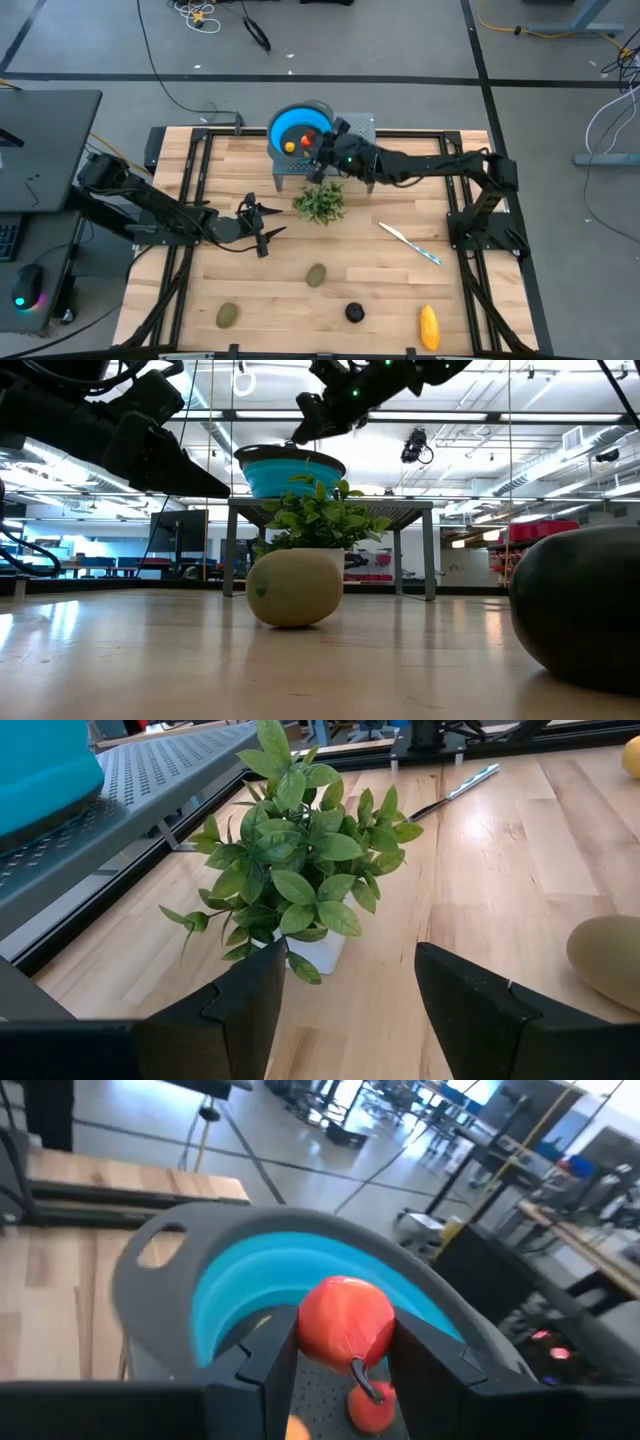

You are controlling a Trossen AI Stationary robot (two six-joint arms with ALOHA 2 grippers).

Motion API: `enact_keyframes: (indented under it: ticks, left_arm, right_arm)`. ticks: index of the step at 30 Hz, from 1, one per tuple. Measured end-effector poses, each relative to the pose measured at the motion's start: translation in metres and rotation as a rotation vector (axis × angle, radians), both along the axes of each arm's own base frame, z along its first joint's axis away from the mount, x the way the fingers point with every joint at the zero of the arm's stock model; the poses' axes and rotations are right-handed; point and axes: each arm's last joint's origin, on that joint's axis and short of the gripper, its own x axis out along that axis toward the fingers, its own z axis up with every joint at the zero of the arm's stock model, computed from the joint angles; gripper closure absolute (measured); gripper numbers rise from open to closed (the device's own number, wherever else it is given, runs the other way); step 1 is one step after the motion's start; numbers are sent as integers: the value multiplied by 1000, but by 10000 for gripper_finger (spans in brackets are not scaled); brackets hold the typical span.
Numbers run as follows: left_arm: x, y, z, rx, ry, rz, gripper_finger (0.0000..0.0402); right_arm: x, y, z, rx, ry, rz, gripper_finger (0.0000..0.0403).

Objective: Pick & Place Fruit
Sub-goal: Put the orange pear into the blue strainer bowl on the shelf, then put the brown kiwi into the blue strainer bowl on the shelf

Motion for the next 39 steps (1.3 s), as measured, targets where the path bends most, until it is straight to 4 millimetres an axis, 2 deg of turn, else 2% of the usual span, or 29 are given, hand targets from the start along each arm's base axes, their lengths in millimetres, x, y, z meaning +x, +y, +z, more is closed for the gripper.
enact_keyframes:
  ticks: [4,10,18,23,26,32,34,39]
  left_arm:
    - [0,0,0,1,1,0,168]
    - [0,0,0,3,2,-1,168]
    - [0,0,-1,1,15,-12,168]
    - [0,0,-1,2,17,-12,168]
    - [0,0,-2,3,19,-12,168]
    - [0,0,-2,4,20,-12,168]
    - [-1,0,-2,5,21,-12,168]
    - [-1,0,-2,-1,21,-10,168]
  right_arm:
    - [-1,-14,3,39,-48,42,256]
    - [-2,-18,4,46,-67,73,251]
    - [-2,-19,3,73,-84,20,180]
    - [-3,-16,5,47,-81,-48,160]
    - [-6,-2,14,43,-102,-20,158]
    - [-18,45,31,133,-81,120,158]
    - [-22,61,29,200,-34,180,158]
    - [-35,93,6,380,198,222,158]
